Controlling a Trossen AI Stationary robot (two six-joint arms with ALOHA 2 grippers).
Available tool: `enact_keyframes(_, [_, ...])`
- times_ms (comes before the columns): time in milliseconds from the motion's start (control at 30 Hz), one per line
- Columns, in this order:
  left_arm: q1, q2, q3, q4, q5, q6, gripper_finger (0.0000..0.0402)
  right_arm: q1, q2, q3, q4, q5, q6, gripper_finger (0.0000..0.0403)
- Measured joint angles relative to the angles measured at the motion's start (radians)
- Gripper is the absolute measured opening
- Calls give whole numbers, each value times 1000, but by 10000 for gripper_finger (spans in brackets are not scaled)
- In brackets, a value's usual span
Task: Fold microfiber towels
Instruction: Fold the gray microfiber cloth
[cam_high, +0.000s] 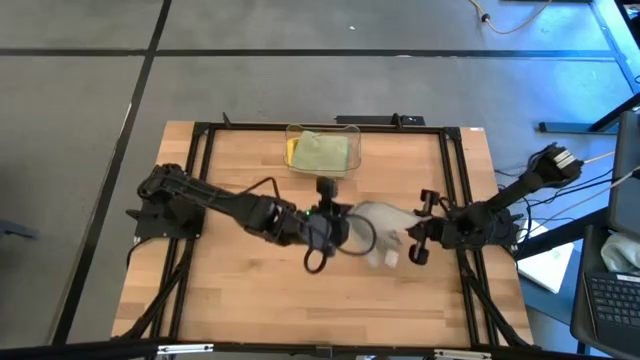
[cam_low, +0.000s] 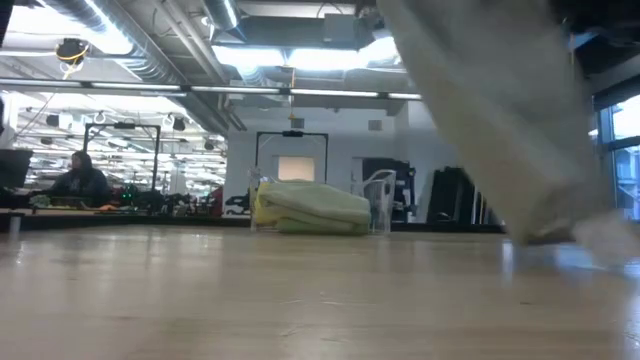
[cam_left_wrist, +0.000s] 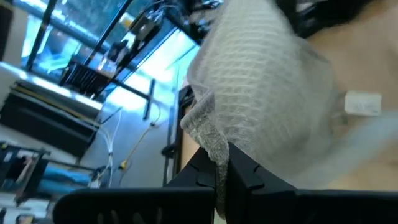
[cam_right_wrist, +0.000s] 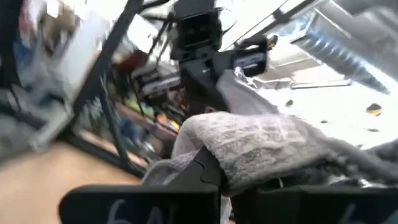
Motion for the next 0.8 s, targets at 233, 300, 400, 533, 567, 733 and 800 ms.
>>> enact_keyframes(233, [85,-2,0,-8,17,-10,0,-20,-176,88,-327,151,-227,15])
enact_keyframes(300, [97,-2,0,-16,30,-32,0,-31,-212,113,-385,165,-248,16])
enact_keyframes(400, [103,-2,0,-29,32,-50,0,-58,-254,151,-472,200,-283,15])
enact_keyframes(533, [103,-2,0,-44,-37,-50,0,-129,-296,188,-570,284,-327,13])
enact_keyframes(567, [105,-2,0,-52,-62,-50,0,-151,-303,191,-600,290,-327,13])
enact_keyframes(733, [121,-2,0,-93,-146,-82,0,-232,-316,197,-748,283,-326,15])
enact_keyframes(800, [128,-2,0,-105,-164,-84,0,-247,-316,197,-785,253,-330,14])
